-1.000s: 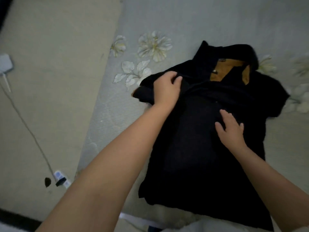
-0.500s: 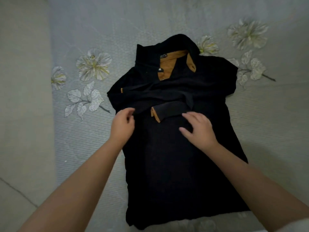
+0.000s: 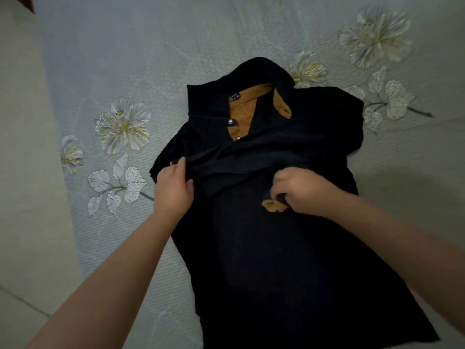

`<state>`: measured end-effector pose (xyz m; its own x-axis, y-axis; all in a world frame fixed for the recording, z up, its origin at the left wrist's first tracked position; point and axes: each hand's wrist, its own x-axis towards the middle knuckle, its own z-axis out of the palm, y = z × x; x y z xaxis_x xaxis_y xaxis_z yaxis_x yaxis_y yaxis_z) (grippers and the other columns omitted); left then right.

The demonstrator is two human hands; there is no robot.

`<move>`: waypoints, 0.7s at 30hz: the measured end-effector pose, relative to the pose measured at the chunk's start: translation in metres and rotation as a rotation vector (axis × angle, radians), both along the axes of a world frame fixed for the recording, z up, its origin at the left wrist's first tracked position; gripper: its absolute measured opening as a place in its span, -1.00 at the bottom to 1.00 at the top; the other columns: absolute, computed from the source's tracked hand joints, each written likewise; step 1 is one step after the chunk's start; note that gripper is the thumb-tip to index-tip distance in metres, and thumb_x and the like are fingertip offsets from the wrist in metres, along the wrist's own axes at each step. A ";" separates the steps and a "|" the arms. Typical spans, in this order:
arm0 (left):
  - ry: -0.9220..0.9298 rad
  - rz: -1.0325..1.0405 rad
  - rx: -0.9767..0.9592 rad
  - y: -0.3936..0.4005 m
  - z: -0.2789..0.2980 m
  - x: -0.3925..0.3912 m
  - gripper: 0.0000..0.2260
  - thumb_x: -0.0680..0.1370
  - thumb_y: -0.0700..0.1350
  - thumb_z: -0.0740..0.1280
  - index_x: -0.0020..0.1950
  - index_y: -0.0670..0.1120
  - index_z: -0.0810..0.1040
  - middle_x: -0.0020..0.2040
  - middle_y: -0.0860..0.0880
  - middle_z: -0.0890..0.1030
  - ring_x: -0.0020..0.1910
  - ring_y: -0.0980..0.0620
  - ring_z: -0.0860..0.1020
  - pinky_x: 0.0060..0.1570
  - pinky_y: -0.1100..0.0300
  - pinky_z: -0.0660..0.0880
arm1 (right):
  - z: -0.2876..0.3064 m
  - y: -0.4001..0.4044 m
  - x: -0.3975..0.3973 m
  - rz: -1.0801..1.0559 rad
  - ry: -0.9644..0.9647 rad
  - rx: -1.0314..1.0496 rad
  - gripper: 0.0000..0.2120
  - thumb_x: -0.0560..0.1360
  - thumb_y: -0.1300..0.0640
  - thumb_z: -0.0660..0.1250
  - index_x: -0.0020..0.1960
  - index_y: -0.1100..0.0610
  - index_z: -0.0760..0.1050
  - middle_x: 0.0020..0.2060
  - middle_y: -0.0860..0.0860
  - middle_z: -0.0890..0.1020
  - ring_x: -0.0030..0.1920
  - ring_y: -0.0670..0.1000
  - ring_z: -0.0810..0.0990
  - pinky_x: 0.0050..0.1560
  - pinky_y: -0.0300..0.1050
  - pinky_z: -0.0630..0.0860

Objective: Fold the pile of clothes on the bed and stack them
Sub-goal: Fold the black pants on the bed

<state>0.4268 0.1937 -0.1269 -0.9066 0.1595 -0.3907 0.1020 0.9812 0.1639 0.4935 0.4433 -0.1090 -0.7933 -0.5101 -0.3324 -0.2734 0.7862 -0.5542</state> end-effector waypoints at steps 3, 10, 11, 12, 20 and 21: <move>0.089 -0.037 -0.018 0.000 -0.013 -0.008 -0.74 0.55 -0.27 0.18 0.20 -0.30 0.50 0.06 -0.34 0.54 0.07 -0.30 0.45 0.09 -0.09 0.34 | 0.011 0.065 0.006 -0.205 0.002 0.066 -0.77 0.20 0.48 0.22 -0.30 0.29 0.61 -0.25 0.20 0.62 -0.19 0.20 0.60 -0.18 -0.21 0.39; 0.128 0.135 0.037 0.019 -0.007 -0.025 -0.84 0.53 -0.27 0.09 -0.19 -0.29 0.41 -0.24 -0.29 0.47 -0.22 -0.23 0.44 -0.24 0.04 0.24 | 0.003 0.122 -0.020 -0.534 0.049 0.166 -0.64 0.25 0.14 0.11 -0.26 0.38 0.56 -0.24 0.30 0.56 -0.15 0.21 0.54 -0.15 -0.08 0.37; 0.103 0.125 -0.003 0.021 -0.008 -0.031 -0.82 0.54 -0.25 0.08 -0.22 -0.26 0.39 -0.26 -0.27 0.47 -0.24 -0.21 0.44 -0.26 0.06 0.25 | 0.005 0.127 -0.028 -0.591 -0.010 0.149 -0.62 0.30 0.05 0.12 -0.35 0.36 0.50 -0.33 0.27 0.53 -0.24 0.17 0.51 -0.23 -0.07 0.31; 0.075 0.114 -0.041 0.022 -0.009 -0.038 -0.80 0.54 -0.23 0.08 -0.26 -0.23 0.36 -0.25 -0.26 0.49 -0.25 -0.19 0.44 -0.26 0.07 0.26 | 0.007 0.132 -0.035 -0.639 -0.070 0.155 -0.56 0.40 -0.05 0.16 -0.44 0.30 0.41 -0.45 0.21 0.46 -0.35 0.14 0.46 -0.33 -0.07 0.25; 0.202 0.180 -0.149 0.042 -0.017 -0.038 -0.74 0.49 -0.31 0.16 0.15 -0.35 0.40 0.13 -0.38 0.43 0.14 -0.30 0.37 0.10 -0.10 0.24 | -0.006 0.133 -0.069 -0.475 0.024 0.604 -0.72 0.52 0.01 0.20 -0.02 0.18 0.59 0.05 0.10 0.57 0.29 0.13 0.35 0.36 0.14 0.11; 0.217 0.171 -0.108 0.045 -0.017 -0.032 -0.68 0.47 -0.32 0.19 0.22 -0.35 0.38 0.20 -0.39 0.40 0.20 -0.31 0.35 0.16 -0.13 0.21 | -0.010 0.130 -0.064 -0.488 0.015 0.610 -0.72 0.52 0.02 0.19 0.02 0.18 0.58 0.09 0.09 0.56 0.30 0.13 0.32 0.38 0.17 0.07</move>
<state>0.3946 0.2383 -0.1441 -0.9809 -0.0350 -0.1912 -0.0453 0.9977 0.0497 0.4295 0.5732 -0.1190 -0.8875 0.1668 -0.4295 0.1773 0.9840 0.0158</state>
